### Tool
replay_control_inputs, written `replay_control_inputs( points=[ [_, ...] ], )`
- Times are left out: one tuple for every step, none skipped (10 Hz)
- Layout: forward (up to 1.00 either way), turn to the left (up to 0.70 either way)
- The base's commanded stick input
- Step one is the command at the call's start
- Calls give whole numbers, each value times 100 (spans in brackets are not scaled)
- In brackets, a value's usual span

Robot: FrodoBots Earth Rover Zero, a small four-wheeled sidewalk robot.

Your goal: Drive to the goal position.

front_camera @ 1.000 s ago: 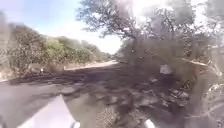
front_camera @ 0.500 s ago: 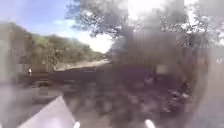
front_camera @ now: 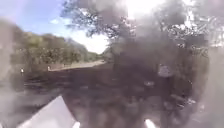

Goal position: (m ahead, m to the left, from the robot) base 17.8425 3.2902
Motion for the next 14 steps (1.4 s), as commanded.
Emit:
replay_control_inputs(
  points=[
    [50,-25],
    [50,-5],
    [50,0],
    [50,0],
    [50,0],
    [50,0],
    [50,0],
    [50,0],
    [50,0],
    [50,0],
    [50,0],
    [50,0],
    [50,0],
    [50,0]
  ],
)
